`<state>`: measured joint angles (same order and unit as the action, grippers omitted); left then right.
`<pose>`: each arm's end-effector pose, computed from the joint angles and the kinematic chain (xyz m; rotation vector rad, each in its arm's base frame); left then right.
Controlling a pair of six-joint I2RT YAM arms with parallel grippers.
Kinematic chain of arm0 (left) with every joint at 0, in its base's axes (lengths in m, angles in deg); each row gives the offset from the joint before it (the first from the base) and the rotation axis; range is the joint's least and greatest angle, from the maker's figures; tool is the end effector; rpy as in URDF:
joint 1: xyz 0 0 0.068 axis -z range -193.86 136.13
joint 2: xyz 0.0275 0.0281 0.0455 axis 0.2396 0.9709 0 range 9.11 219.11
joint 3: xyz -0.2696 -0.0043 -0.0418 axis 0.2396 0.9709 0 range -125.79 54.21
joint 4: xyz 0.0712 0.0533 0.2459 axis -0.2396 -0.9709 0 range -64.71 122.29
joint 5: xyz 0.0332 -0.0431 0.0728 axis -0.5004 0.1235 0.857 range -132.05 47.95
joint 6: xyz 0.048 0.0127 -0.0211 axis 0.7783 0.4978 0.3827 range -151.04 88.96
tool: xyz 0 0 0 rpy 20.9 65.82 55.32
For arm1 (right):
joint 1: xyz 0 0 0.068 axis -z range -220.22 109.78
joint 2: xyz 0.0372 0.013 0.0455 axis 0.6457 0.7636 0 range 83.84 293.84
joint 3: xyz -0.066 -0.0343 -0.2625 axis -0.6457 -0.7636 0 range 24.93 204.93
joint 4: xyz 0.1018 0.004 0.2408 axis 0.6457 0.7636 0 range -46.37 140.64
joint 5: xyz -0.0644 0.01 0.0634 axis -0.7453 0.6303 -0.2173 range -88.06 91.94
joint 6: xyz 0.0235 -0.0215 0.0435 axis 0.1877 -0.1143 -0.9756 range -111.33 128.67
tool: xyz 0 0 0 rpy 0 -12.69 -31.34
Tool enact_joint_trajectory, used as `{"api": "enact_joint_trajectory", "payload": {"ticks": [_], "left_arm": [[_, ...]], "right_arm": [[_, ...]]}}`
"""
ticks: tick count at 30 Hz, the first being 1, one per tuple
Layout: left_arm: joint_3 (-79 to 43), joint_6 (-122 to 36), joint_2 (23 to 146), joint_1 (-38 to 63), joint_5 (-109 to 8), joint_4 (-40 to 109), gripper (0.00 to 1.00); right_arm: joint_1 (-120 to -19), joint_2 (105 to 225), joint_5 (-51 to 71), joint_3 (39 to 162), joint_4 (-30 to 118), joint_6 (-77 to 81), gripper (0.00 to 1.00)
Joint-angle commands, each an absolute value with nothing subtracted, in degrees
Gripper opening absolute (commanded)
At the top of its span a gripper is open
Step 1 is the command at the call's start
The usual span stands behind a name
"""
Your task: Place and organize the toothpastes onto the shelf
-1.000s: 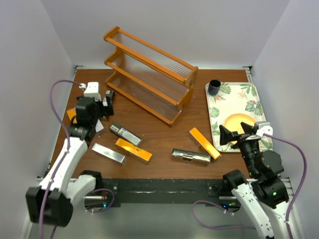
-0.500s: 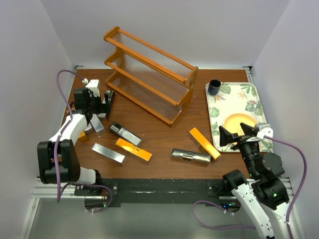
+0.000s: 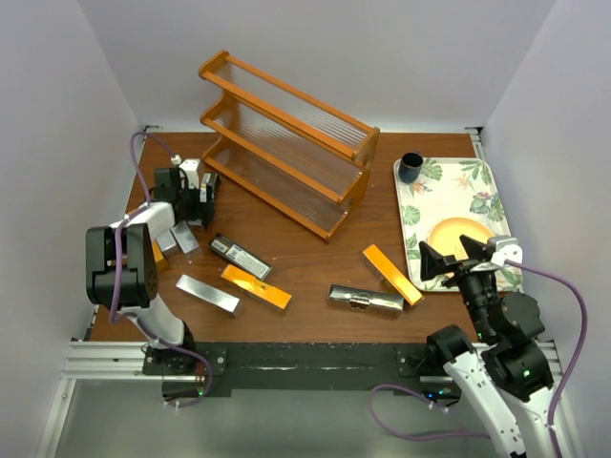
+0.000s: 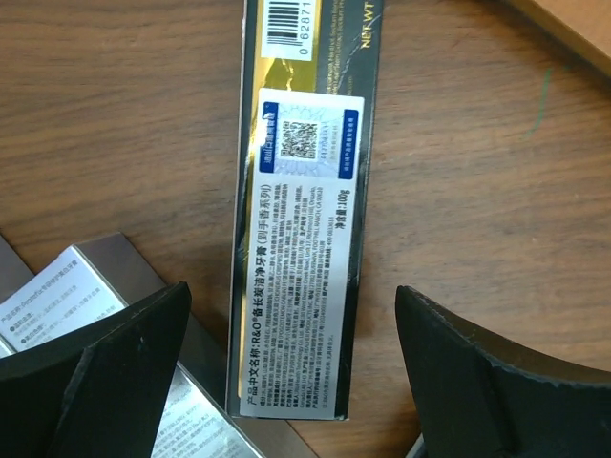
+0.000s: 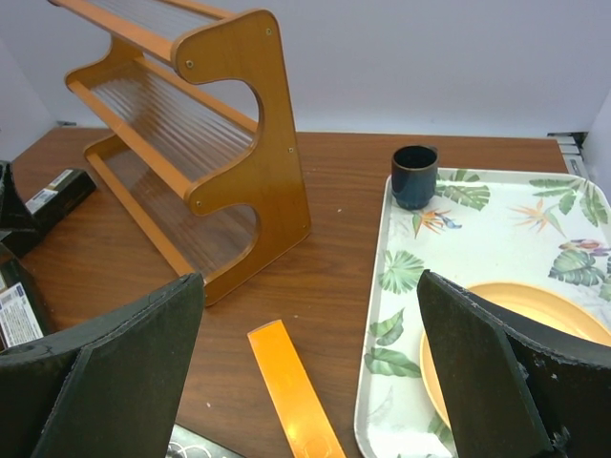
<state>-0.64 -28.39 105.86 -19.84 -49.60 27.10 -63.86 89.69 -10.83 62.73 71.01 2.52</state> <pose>0.3464 0.0316 0.1767 -0.0074 2.3853 -0.0864 0.0415 0.0095 0.3296 -0.0480 1.4973 0.2532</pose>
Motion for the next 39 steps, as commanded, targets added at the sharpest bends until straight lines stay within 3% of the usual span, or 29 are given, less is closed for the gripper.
{"api": "enact_joint_trajectory", "payload": {"ticks": [1, 15, 26, 34, 39], "left_arm": [[1.9, -27.61, 104.91, -20.11, -47.85, 31.41, 0.91], [6.4, -27.7, 103.86, -19.67, -47.67, 35.9, 0.75], [5.78, -25.6, 100.61, -18.18, -48.55, 33.7, 0.41], [4.9, -23.75, 94.37, -16.59, -51.01, 32.47, 0.4], [-0.27, -22.78, 98.91, -16.33, -57.6, 32.39, 0.39]], "right_arm": [[-64.04, 88.86, -12.47, 62.2, 68.42, 3.75, 0.99], [-64.13, 87.54, -13.0, 62.02, 68.51, 3.84, 0.99], [-64.12, 87.01, -13.0, 61.85, 68.33, 3.92, 0.99], [-64.13, 86.57, -12.56, 61.67, 68.07, 3.84, 0.99], [-64.3, 86.48, -12.38, 61.67, 67.98, 3.84, 0.99]]}}
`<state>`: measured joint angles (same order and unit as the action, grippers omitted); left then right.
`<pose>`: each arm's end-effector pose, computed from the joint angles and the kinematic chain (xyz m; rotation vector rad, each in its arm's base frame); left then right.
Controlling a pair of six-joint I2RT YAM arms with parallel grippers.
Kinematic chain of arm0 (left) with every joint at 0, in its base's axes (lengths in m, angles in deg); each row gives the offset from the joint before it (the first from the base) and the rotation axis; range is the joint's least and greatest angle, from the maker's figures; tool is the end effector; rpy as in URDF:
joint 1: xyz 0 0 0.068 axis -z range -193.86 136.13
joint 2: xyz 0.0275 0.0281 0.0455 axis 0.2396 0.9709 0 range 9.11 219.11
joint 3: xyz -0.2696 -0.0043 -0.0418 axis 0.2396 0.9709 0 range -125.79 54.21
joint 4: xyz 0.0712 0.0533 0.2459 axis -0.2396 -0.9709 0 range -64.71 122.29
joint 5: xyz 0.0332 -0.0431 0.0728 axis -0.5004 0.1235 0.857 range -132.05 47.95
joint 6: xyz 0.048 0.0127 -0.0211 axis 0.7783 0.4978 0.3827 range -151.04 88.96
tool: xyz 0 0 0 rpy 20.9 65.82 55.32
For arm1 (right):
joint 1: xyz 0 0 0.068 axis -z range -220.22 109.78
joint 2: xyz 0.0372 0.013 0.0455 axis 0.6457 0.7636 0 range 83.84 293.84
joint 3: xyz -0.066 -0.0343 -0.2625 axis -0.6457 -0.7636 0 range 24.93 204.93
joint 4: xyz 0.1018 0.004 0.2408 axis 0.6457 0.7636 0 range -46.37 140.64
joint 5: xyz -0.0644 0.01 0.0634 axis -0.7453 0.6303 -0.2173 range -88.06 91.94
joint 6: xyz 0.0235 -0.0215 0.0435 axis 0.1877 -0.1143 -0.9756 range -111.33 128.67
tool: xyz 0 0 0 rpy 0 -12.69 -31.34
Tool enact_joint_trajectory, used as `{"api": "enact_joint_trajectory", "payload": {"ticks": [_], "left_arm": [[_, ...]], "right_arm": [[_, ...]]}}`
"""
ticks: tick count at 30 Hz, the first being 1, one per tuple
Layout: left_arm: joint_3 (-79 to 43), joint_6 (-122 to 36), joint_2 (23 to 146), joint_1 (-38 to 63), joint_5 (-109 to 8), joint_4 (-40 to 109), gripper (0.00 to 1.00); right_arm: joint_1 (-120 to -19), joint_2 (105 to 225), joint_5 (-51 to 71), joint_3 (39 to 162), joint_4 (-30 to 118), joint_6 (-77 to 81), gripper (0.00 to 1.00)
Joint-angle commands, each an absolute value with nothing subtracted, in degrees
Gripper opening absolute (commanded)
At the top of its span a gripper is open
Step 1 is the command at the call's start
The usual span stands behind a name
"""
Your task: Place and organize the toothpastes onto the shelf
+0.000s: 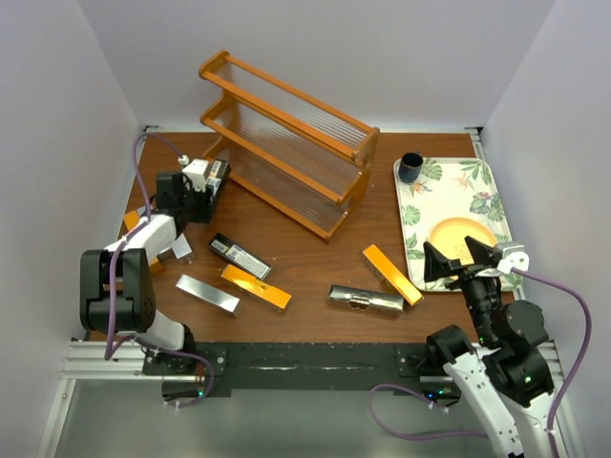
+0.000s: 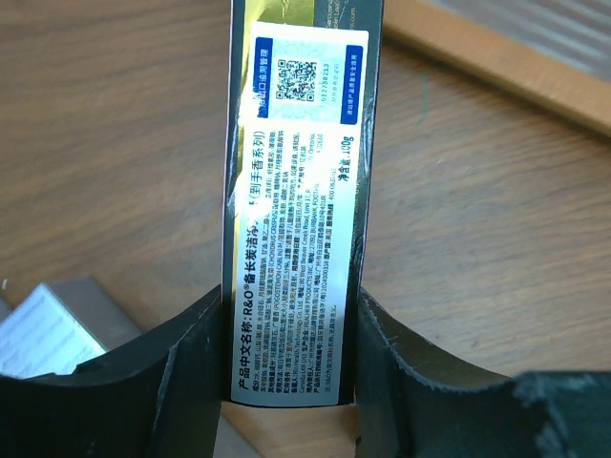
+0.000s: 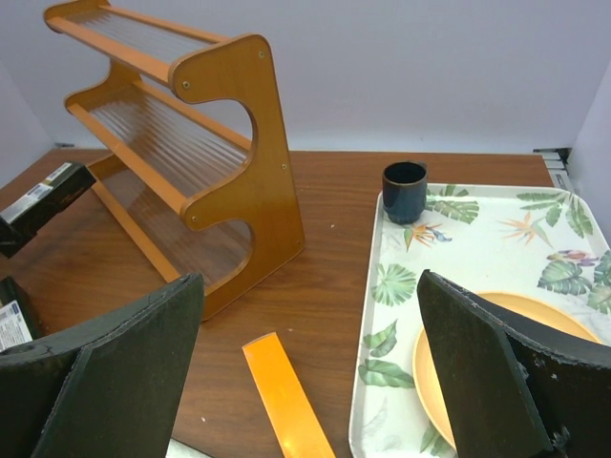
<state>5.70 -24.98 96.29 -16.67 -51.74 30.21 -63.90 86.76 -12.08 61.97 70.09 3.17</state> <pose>0.3183 0.0096 0.1997 0.1526 2.2673 -0.1114 0.0337 0.0053 0.3285 -0.0274 1.4452 0.2419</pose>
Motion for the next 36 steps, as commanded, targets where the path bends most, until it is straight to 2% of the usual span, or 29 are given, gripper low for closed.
{"api": "enact_joint_trajectory", "payload": {"ticks": [1, 4, 18, 32, 36], "left_arm": [[-1.85, -22.0, 100.24, -15.98, -57.96, 30.21, 0.39], [-9.13, -19.37, 105.25, -15.1, -57.25, 28.08, 0.4], [-28.05, -11.36, 124.67, -15.01, -64.11, 28.69, 0.42], [-38.07, -10.21, 132.24, -15.1, -63.15, 28.08, 0.46], [-38.86, -10.21, 132.68, -15.1, -62.0, 28.78, 0.54]], "right_arm": [[-64.3, 86.48, -12.38, 61.67, 68.07, 3.84, 0.99], [-64.39, 86.66, -12.65, 61.76, 68.24, 3.92, 0.99], [-64.3, 88.59, -8.08, 61.85, 67.98, 5.33, 0.99], [-64.3, 90.26, -7.99, 62.11, 68.33, 5.59, 0.99], [-64.21, 90.43, -7.9, 62.11, 68.51, 5.59, 0.98]]}}
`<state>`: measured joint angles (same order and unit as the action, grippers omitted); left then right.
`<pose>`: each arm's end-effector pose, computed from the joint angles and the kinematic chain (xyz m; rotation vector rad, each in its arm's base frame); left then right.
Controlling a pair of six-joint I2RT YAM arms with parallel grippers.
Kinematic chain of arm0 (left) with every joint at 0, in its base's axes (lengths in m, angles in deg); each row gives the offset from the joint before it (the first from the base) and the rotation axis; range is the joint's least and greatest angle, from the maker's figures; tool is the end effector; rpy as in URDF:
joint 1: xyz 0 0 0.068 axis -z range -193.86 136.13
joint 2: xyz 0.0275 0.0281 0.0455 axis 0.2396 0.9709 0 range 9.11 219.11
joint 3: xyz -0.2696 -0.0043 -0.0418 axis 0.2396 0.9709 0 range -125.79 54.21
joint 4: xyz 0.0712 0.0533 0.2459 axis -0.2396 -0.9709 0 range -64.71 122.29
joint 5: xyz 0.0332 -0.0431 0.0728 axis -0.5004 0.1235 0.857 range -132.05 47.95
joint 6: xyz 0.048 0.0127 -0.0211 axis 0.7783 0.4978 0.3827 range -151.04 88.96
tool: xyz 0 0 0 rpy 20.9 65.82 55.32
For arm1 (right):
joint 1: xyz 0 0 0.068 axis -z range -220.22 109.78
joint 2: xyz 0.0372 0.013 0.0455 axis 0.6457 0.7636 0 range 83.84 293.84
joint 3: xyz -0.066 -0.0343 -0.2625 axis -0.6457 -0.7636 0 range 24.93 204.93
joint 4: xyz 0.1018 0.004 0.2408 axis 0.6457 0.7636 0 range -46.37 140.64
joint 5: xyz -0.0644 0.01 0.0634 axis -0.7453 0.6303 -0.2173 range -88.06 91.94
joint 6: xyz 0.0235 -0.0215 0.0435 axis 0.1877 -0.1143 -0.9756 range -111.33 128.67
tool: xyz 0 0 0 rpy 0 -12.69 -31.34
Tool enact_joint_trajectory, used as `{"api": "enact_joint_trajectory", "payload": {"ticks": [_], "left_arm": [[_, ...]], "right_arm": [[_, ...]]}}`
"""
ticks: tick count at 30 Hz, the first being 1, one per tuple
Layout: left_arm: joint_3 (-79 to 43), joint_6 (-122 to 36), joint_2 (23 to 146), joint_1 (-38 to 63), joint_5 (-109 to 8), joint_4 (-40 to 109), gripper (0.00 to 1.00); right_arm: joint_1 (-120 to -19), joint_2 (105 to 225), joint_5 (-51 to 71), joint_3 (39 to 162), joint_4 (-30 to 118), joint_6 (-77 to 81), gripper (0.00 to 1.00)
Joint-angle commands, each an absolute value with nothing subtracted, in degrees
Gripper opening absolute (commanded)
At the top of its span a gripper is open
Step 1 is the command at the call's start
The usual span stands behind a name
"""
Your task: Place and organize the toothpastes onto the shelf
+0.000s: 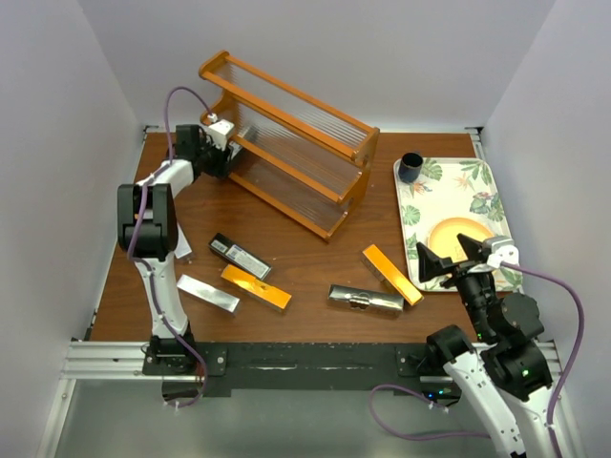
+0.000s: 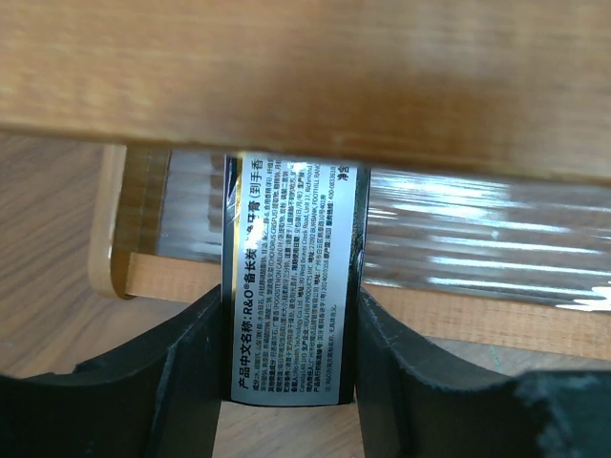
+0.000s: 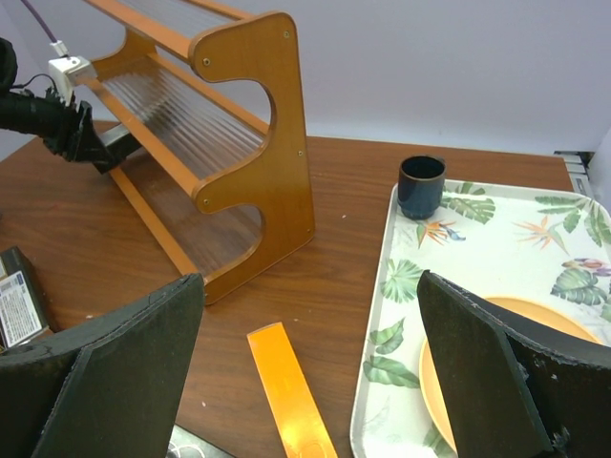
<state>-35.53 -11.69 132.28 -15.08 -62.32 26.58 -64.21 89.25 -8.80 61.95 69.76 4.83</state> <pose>0.4854 -0.0020 0.1818 0.5323 2.1469 -0.2005 0.0418 0.0113 0.3283 -0.1078 1.4780 0.2556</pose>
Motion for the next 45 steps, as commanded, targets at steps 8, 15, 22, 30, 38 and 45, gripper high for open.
{"api": "enact_joint_trajectory", "payload": {"ticks": [8, 15, 22, 30, 38, 45], "left_arm": [[-40.63, -8.98, 134.27, -15.1, -60.25, 27.11, 0.63], [-37.82, -8.98, 131.98, -15.27, -59.46, 29.04, 0.74], [-32.81, -10.47, 127.86, -16.41, -58.66, 33.5, 0.95], [-23.15, -13.72, 120.48, -16.5, -59.37, 37.65, 1.0], [-14.27, -25.67, 111.07, -16.41, -55.24, 36.17, 1.0], [-10.66, -45.52, 103.34, -14.39, -36.39, 22.73, 1.0]], "right_arm": [[-64.3, 90.52, -7.81, 62.11, 68.42, 5.68, 0.99], [-64.3, 90.61, -7.64, 62.2, 68.51, 5.59, 0.99], [-64.3, 90.61, -7.02, 62.11, 68.42, 5.77, 0.99], [-64.3, 89.91, -6.67, 62.02, 68.07, 5.77, 0.99], [-64.3, 89.03, -6.5, 61.85, 67.98, 5.68, 0.99], [-64.3, 87.72, -6.23, 61.76, 67.8, 5.51, 0.99]]}}
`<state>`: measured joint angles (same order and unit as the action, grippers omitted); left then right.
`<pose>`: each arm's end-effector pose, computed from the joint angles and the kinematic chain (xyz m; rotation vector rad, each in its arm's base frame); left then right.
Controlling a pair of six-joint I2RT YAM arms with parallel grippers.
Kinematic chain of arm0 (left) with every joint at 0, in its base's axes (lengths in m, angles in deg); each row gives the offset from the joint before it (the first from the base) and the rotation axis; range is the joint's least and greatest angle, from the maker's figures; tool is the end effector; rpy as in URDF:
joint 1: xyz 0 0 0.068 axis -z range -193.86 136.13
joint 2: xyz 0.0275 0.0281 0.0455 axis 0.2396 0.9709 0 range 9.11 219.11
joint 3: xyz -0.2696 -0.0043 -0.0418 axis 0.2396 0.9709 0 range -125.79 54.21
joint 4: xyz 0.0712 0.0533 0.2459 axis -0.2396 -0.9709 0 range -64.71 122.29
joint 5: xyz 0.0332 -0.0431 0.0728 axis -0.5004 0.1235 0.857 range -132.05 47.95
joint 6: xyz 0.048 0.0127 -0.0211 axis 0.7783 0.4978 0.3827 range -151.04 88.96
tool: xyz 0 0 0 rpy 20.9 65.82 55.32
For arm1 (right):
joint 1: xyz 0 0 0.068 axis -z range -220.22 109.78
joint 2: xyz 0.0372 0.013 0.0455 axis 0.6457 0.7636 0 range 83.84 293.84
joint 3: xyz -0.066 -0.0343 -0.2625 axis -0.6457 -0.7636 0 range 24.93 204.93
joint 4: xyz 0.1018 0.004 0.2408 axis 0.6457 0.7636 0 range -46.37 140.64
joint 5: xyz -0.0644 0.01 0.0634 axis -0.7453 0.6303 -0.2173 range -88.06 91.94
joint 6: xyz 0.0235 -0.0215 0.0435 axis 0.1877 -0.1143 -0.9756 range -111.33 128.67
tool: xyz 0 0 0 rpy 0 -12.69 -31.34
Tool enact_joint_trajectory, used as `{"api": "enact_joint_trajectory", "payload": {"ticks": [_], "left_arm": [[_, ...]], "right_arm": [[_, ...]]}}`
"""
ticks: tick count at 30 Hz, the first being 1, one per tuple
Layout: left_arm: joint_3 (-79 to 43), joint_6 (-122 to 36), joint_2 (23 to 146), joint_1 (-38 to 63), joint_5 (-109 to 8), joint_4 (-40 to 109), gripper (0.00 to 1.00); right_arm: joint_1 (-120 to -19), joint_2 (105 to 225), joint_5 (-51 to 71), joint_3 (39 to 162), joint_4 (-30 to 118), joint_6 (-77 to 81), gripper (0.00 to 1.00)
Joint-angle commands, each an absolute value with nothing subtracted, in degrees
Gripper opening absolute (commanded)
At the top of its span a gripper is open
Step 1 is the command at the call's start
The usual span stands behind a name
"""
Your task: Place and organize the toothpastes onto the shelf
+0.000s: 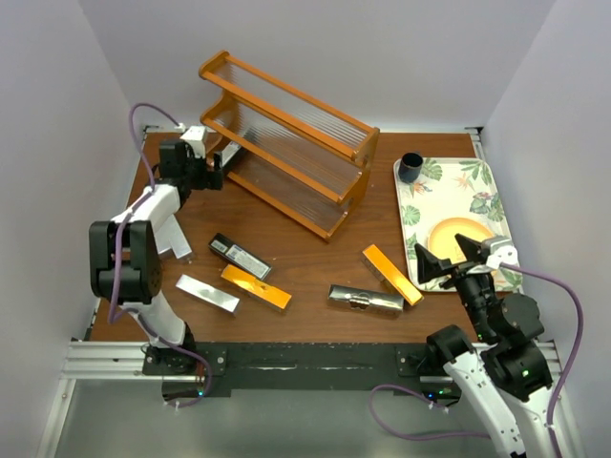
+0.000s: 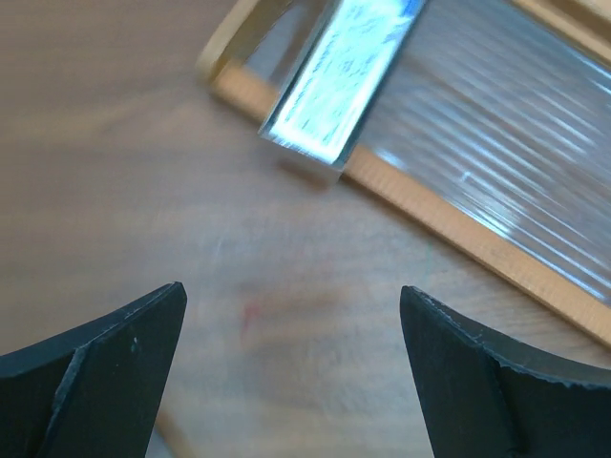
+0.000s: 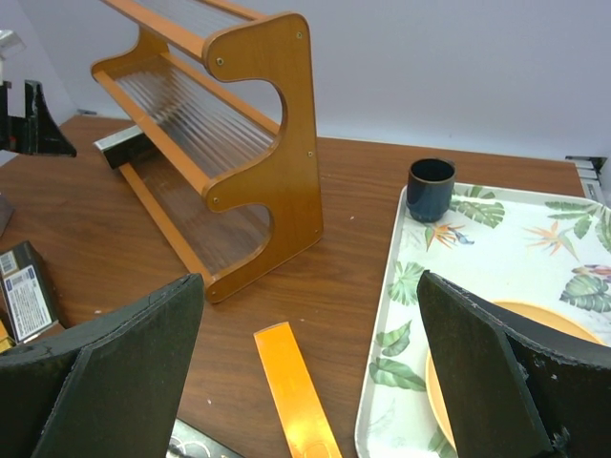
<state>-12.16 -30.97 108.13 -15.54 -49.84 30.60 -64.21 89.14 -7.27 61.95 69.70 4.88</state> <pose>0.3902 0.0066 0.2309 0.0474 2.1664 -0.1299 0.0412 0.0120 0.3284 -0.1295 1.4737 0.2752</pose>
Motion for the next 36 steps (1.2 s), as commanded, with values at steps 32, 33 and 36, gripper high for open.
{"api": "enact_joint_trajectory", "payload": {"ticks": [32, 33, 36], "left_arm": [[9.47, -92.13, 86.18, 5.82, -20.78, 3.2, 1.0], [8.86, -91.43, 86.97, 5.82, -21.48, 3.81, 1.0], [7.28, -90.55, 90.05, 5.82, -22.97, 5.66, 1.0]], "right_arm": [[-64.3, 87.27, -5.18, 61.76, 67.98, 5.33, 0.99], [-64.3, 87.36, -5.18, 61.76, 67.98, 5.42, 0.99], [-64.3, 87.36, -5.0, 61.76, 67.98, 5.33, 0.99]]}}
